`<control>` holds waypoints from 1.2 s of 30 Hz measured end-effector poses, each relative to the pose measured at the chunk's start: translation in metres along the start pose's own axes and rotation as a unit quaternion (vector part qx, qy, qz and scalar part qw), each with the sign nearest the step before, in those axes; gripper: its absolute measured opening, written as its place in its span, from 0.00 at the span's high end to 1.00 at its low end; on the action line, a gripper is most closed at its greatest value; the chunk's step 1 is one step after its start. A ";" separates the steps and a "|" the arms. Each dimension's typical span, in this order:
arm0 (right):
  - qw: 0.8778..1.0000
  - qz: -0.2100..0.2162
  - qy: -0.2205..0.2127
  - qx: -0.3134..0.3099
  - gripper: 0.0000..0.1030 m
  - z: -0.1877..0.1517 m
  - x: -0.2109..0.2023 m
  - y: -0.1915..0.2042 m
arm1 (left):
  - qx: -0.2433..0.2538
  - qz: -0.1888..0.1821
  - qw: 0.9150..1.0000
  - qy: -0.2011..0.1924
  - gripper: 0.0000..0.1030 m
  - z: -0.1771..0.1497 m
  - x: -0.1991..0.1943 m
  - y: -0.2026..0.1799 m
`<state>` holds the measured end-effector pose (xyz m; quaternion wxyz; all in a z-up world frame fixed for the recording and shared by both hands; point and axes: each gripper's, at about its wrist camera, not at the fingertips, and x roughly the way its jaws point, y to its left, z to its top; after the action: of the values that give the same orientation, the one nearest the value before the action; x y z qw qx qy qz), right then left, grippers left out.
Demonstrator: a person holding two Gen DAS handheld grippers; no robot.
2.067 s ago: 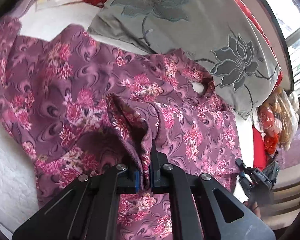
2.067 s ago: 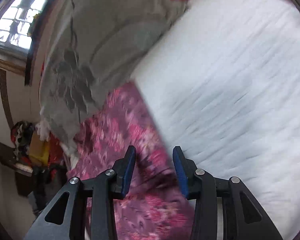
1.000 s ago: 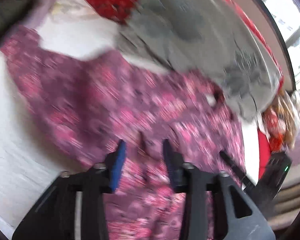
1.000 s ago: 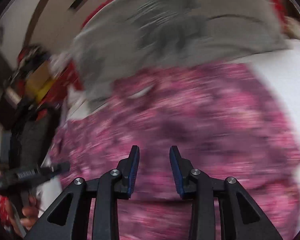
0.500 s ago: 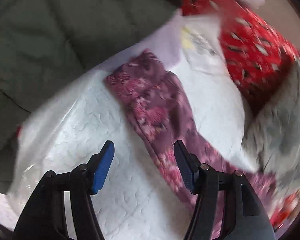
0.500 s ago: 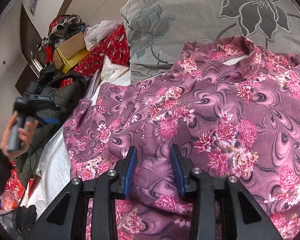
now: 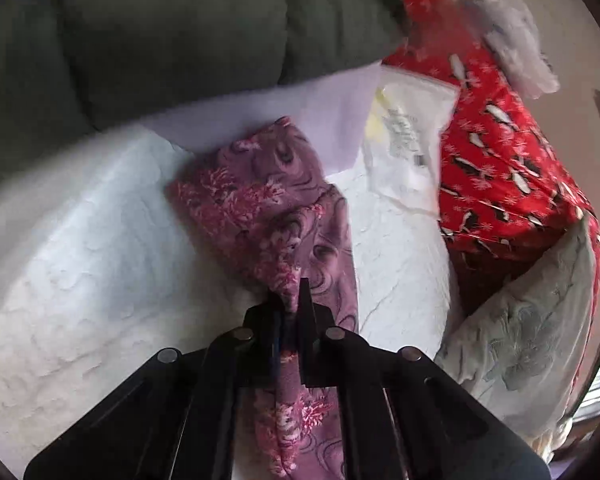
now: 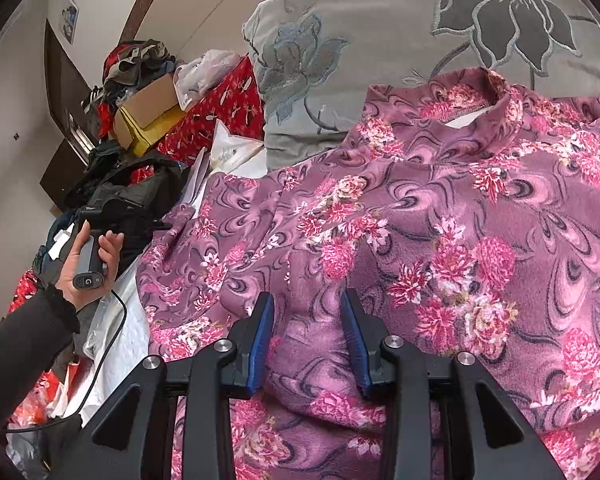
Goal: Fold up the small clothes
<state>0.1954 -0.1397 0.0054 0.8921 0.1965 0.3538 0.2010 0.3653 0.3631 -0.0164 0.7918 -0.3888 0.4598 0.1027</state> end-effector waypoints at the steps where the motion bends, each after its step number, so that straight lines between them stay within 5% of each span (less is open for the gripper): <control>1: 1.000 0.000 0.000 0.000 0.64 0.000 0.000 0.000 | 0.008 0.004 1.000 -0.008 0.96 -0.003 -0.011 0.000; 9: 1.000 -0.002 0.000 -0.001 0.64 0.000 0.001 0.001 | 0.073 0.079 0.992 -0.072 0.96 -0.033 -0.081 0.007; 16: 1.000 -0.013 0.012 -0.005 0.64 0.004 0.002 0.004 | 0.079 0.108 0.989 -0.068 0.96 -0.049 -0.091 0.015; 21: 0.998 -0.045 0.045 -0.017 0.62 0.014 -0.002 0.014 | 0.126 0.095 0.985 -0.076 0.96 -0.075 -0.100 -0.021; 26: 0.997 -0.072 0.033 -0.007 0.59 0.017 -0.027 0.000 | 0.178 0.072 0.978 -0.078 0.96 -0.106 -0.107 -0.062; 36: 0.979 -0.204 -0.004 0.026 0.54 0.017 -0.099 -0.092 | 0.254 0.017 0.965 -0.054 0.96 -0.170 -0.117 -0.138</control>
<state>0.1610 -0.2698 0.0263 0.9102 0.1438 0.3883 0.0051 0.2612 0.1718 0.1033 0.8861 -0.1606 0.4344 0.0167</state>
